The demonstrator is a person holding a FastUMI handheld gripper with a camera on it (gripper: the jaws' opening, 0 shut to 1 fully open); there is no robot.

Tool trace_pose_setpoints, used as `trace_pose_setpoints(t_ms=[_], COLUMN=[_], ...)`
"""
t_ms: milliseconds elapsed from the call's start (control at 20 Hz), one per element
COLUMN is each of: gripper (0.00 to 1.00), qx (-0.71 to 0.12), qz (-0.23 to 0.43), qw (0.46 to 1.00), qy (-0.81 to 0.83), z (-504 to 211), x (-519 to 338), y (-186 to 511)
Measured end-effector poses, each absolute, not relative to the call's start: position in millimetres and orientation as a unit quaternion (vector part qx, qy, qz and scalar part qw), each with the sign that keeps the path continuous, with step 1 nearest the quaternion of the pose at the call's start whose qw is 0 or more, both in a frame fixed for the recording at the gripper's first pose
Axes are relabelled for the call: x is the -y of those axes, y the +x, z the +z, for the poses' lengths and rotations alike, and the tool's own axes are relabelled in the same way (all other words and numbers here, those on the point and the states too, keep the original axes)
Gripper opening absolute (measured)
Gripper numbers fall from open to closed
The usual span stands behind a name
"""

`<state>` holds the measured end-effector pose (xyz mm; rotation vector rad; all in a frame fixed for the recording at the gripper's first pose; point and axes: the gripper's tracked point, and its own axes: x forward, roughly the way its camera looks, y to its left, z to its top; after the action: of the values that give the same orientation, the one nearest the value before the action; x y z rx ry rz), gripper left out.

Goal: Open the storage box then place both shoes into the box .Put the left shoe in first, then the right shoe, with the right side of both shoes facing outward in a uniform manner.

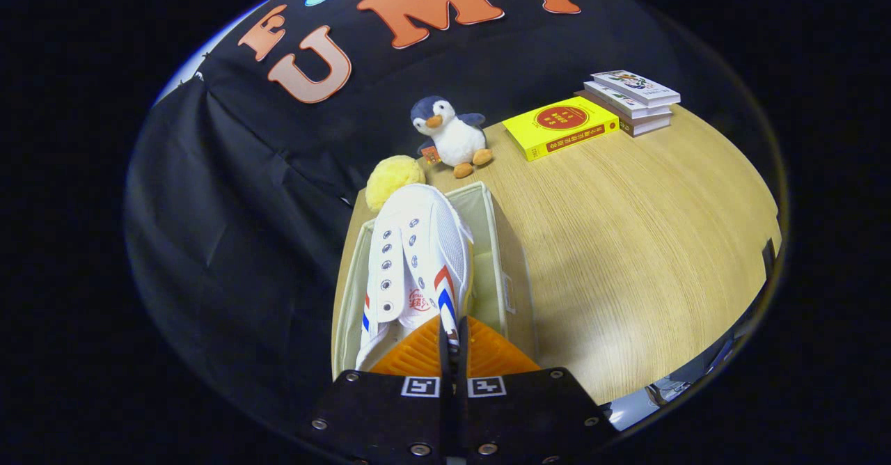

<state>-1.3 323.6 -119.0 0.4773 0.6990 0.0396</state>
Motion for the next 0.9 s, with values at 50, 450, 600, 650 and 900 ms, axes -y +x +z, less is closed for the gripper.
trace_pose_setpoints(t_ms=[50,450,600,650,900], gripper=[0.0,0.01,0.04,0.04,0.76], qx=[-0.344,-0.338,-0.342,-0.342,-0.304], qz=[0.007,-0.034,-0.06,-0.062,-0.03], qw=[0.912,0.93,0.932,0.933,0.948], qy=[0.225,0.139,0.101,0.094,0.084], z=[-125,-135,-137,-136,-90], x=[-322,-305,-287,-288,-309], y=[0,14,18,18,19])
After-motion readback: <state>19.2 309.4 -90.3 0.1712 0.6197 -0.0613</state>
